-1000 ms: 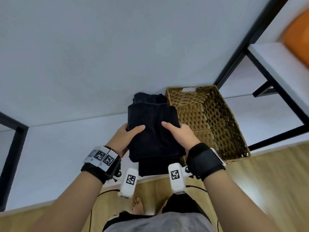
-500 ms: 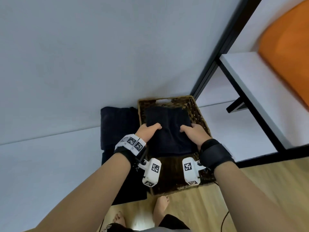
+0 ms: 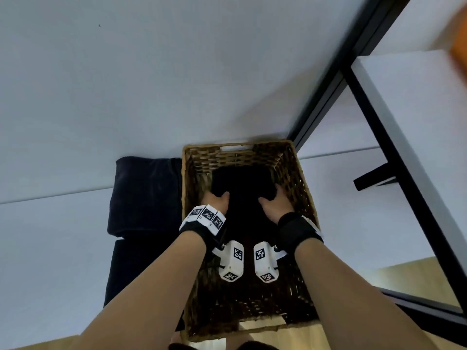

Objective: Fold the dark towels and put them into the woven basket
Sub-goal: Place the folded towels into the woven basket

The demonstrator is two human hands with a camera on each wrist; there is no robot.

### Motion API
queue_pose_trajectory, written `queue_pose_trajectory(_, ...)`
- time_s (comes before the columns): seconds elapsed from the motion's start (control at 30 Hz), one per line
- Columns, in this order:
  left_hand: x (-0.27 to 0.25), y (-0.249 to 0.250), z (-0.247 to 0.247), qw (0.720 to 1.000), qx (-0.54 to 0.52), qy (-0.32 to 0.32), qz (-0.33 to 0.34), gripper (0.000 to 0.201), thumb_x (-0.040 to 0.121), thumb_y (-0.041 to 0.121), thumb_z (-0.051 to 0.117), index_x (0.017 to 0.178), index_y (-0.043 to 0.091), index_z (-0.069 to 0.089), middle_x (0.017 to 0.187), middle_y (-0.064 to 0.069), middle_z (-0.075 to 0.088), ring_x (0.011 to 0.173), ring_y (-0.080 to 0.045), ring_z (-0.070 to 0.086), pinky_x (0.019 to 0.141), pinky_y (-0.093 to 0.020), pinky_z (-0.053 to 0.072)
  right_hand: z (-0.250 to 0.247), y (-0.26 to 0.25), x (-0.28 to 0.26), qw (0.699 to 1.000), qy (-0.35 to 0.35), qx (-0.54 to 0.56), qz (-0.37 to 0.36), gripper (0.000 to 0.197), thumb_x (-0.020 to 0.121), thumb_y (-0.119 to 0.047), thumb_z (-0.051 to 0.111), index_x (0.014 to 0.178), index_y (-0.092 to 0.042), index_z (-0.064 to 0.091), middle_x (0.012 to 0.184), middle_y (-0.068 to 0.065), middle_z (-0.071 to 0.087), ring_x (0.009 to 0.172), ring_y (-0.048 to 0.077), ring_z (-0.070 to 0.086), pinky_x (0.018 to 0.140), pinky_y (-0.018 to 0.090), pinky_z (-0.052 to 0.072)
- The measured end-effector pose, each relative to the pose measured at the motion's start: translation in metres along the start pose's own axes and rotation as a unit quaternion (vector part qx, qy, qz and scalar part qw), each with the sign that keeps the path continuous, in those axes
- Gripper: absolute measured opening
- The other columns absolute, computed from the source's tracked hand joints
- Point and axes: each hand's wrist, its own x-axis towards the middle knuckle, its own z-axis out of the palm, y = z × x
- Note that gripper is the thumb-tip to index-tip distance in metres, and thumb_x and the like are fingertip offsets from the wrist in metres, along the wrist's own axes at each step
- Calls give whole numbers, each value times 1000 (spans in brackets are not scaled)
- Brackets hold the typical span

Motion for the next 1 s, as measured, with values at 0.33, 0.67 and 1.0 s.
queue_pose_trajectory(0.33, 19, -38, 24, 989, -10, -95, -114, 54, 95, 42, 48, 130, 3, 56, 122, -20, 60, 114, -35, 57, 100, -36, 46, 16, 35, 10, 978, -59, 56, 190, 49, 97, -31, 50, 140, -8, 46, 136, 17, 53, 123, 36, 53, 106, 47, 44)
queue_pose_trajectory(0.67, -2, -19, 10, 977, -136, -89, -137, 65, 83, 41, 67, 135, 7, 49, 125, -16, 58, 108, -38, 58, 92, -50, 53, 2, 13, 4, 987, -62, 43, 142, 46, 91, -24, 56, 134, -9, 51, 129, 15, 56, 114, 34, 55, 97, 43, 49)
queue_pose_trajectory(1.0, -115, 17, -104, 961, -169, -201, 92, 7, 97, 18, 53, 100, 19, 59, 114, -6, 61, 104, -21, 64, 85, -34, 55, 5, -62, -90, 998, 16, 10, -56, 55, 87, -33, 63, 137, -14, 51, 131, 8, 58, 118, 26, 56, 104, 43, 46)
